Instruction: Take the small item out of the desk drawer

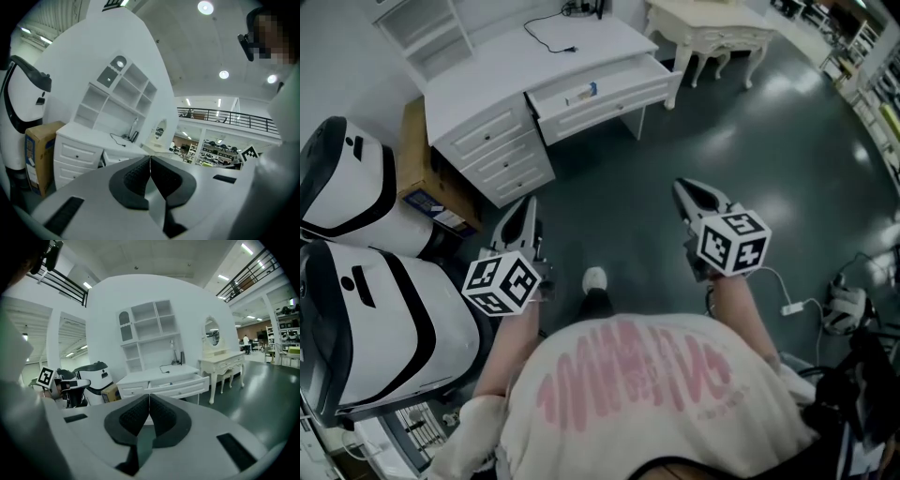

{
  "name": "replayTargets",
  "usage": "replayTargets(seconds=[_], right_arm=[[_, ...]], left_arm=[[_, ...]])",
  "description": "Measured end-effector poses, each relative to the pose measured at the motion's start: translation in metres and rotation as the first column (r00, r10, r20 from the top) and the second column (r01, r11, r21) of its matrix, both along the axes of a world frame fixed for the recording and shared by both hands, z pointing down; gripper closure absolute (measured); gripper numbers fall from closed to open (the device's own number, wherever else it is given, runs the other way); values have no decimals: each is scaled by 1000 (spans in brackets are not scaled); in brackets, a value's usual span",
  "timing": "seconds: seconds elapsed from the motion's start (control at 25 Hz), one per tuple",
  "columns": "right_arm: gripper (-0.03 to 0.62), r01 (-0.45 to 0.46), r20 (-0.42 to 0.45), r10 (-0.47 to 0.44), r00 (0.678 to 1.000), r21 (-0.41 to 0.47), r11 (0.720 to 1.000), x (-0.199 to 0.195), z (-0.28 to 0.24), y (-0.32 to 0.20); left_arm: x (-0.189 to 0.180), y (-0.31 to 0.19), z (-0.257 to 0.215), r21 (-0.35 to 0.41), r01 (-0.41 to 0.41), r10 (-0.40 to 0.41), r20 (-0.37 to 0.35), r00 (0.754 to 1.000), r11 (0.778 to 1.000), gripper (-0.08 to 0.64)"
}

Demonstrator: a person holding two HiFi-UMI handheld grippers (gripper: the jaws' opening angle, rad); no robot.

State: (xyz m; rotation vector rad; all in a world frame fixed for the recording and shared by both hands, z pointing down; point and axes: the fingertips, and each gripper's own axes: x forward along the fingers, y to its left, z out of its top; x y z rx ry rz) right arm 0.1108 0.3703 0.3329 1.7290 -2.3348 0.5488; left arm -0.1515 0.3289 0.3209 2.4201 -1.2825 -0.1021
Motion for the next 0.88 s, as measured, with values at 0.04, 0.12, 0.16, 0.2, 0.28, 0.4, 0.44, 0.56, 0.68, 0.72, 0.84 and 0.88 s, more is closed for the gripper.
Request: replayTargets(seconds=[0.04, 0.12, 0.16, 0.2, 0.28, 0.4, 0.44, 0.56, 0.68, 0.72, 0.84, 0.88], right_arm=[[574, 4, -3, -4, 1000, 4, 1000, -3, -5, -19], [574, 7, -4, -6, 1000, 13, 1000, -9, -16, -58], [574, 6, -2, -6, 1000, 21, 1000, -13, -23, -78], [574, 5, -1, -5, 1000, 31, 1000, -16, -29, -97], [574, 3, -4, -3, 1000, 51, 999, -22, -40, -132], [574, 3, -13, -2, 1000, 68, 998, -28, -48, -172], [574, 2, -13, -1, 1000, 69, 998, -30, -48, -183], [574, 4, -17, -3, 1000, 57, 998, -34, -41, -205], [574, 13, -29, -13, 1000, 10, 1000, -39, -24, -218], [574, 14, -28, -15, 999, -9, 1000, -39, -17, -221], [574, 9, -15, -10, 1000, -55, 998, -36, 1, -236], [574, 11, -11, -11, 1000, -66, 998, -36, 6, -242]], left_arm=[[0, -19, -8, 11, -8, 8, -1, 1000, 1000, 528], [-2, -58, -24, 32, -25, 25, -6, 1000, 999, 528], [-4, -77, -31, 40, -31, 32, -9, 999, 999, 528], [-7, -96, -38, 47, -37, 37, -12, 999, 998, 528], [-10, -129, -47, 60, -52, 53, -11, 999, 997, 528], [-9, -165, -53, 72, -80, 81, -10, 997, 994, 528], [-7, -173, -52, 72, -89, 90, -13, 996, 993, 528], [-5, -192, -42, 53, -104, 106, -25, 994, 993, 528], [-4, -206, -23, 1, -103, 103, -28, 994, 995, 531], [-4, -209, -15, -20, -103, 103, -23, 994, 994, 531], [-1, -224, 8, -85, -96, 96, -6, 995, 992, 532], [0, -229, 15, -102, -93, 93, -7, 996, 990, 532]])
